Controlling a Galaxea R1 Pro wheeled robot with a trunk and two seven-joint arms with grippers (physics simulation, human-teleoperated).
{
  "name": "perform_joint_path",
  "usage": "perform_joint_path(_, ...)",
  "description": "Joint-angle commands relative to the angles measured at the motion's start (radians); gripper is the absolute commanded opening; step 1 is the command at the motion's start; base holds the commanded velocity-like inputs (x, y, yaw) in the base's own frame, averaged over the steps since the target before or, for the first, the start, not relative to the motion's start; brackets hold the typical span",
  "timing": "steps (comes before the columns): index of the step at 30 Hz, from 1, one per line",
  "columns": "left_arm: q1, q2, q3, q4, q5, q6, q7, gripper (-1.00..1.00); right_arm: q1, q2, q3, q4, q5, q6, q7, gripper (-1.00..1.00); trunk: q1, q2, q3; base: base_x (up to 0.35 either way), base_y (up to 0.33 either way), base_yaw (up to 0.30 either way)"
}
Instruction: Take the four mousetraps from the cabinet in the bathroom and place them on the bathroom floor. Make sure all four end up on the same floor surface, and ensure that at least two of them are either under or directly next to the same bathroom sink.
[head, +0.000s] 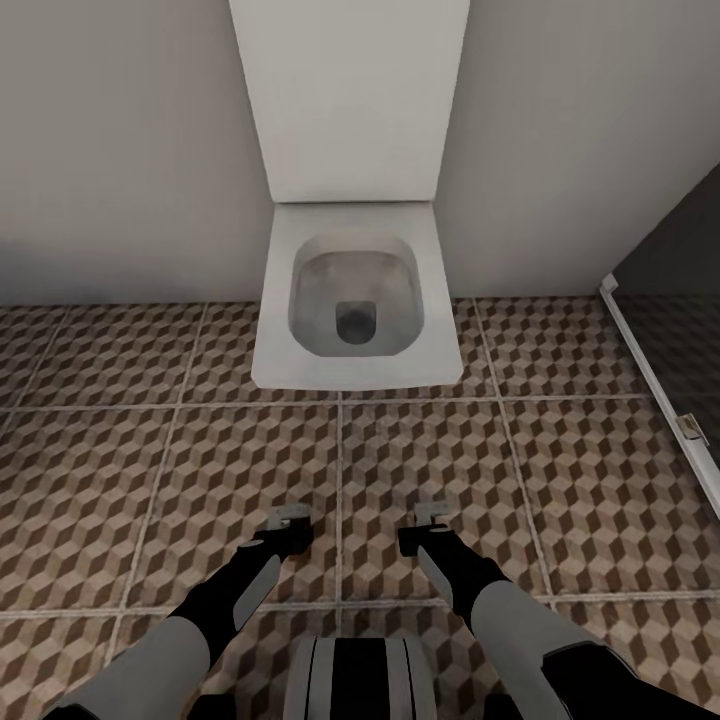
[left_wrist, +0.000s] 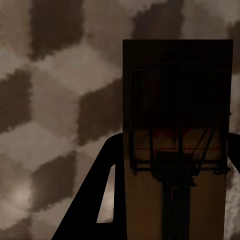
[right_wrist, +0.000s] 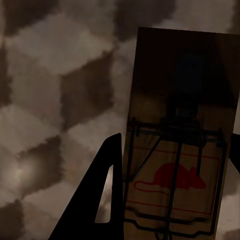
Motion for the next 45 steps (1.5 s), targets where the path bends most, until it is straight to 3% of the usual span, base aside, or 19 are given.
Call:
perform_joint_path(1,0.0,0.001,-0.006,-0.002,0.009,0.003,0.012,-1.0,0.0,0.0,0.006,-0.001,-0.008,0.005,-0.004,-1.0,0.0,0.0,-0.001,0.0,0.0,0.0)
perform_joint_path(27,0.0,0.001,-0.007,-0.001,0.009,-0.018,0.012,-1.0,0.0,0.0,0.006,-0.001,-0.008,0.003,-0.003,-1.0,0.0,0.0,-0.001,0.0,0.0,0.0)
perform_joint_path(45,0.0,0.001,-0.008,0.004,0.007,-0.018,0.012,-1.0,0.0,0.0,0.006,0.001,-0.008,-0.09,-0.003,-1.0,0.0,0.0,-0.001,0.0,0.0,0.0)
